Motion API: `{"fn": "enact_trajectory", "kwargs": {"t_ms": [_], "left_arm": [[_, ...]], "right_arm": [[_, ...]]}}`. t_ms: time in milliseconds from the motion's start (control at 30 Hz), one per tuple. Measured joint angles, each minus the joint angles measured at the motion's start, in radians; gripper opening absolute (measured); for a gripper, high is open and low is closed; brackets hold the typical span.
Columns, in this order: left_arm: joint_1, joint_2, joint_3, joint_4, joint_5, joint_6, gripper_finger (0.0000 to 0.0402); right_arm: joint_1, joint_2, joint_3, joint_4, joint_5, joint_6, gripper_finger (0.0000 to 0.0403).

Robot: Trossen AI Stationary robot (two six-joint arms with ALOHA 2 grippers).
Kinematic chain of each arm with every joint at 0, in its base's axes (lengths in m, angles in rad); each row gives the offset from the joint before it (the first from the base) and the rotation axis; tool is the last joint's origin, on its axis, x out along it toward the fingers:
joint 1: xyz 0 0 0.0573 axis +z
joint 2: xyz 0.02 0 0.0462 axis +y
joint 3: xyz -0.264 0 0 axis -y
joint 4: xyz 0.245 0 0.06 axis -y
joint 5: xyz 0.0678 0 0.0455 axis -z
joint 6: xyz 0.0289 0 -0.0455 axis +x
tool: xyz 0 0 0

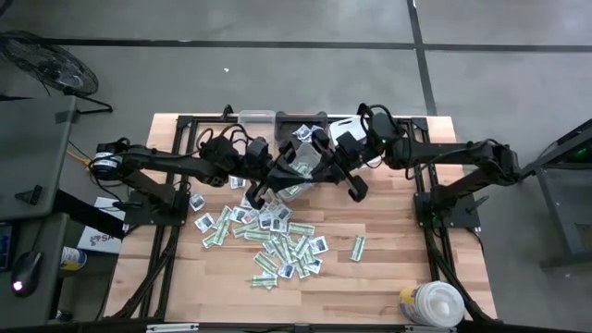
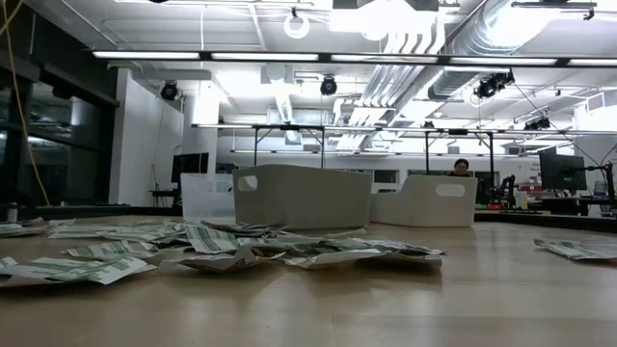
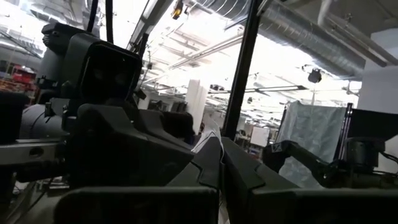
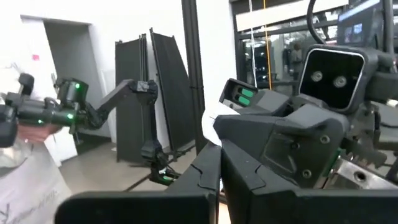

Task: Pick & Place First Aid Supplies
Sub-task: Put the alcohol pad into the transparent bin

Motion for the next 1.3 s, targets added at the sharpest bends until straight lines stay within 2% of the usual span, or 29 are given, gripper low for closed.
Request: {"fn": "enact_trajectory", "kwargs": {"t_ms": [167,367,467,600,667,733,867,1000,1200,1300], "left_arm": [[0.001,-0.015,-0.001,-0.037,-0.013,0.022,0.0001],[-0.002,-0.105,0.0,-0.225,-0.059,0.113,0.0001],[-0.001,-0.165,0.0,-0.354,-0.143,0.172,0.0],[0.0,-0.244,0.0,-0.568,-0.302,0.251,0.0],[0.007,-0.28,0.0,-0.68,-0.374,0.275,0.0],[0.034,-0.296,0.0,-0.718,-0.399,0.278,0.0],[0.135,-0.309,-0.001,-0.792,-0.358,0.254,0.0],[0.284,-0.308,-0.061,-0.771,-0.267,0.179,0.0],[0.466,-0.308,-0.266,-0.527,-0.145,-0.003,0.0],[0.524,-0.308,-0.376,-0.408,-0.146,-0.109,0.0]], "right_arm": [[-0.001,-0.03,0.0,-0.104,0.058,-0.028,0.0014],[-0.004,-0.109,-0.001,-0.288,0.293,-0.113,0.0042],[0.0,-0.159,0.0,-0.357,0.457,-0.131,0.0053],[0.017,-0.195,0.0,-0.458,0.626,-0.138,0.0063],[0.029,-0.205,0.0,-0.493,0.669,-0.138,0.0065],[0.044,-0.211,0.0,-0.527,0.694,-0.135,0.0065],[0.075,-0.208,0.0,-0.597,0.742,-0.107,0.0063],[0.117,-0.208,0.0,-0.648,0.827,-0.102,0.0064],[0.166,-0.209,0.0,-0.721,0.948,-0.063,0.0062],[0.184,-0.209,0.0,-0.743,0.989,-0.049,0.0064]]}}
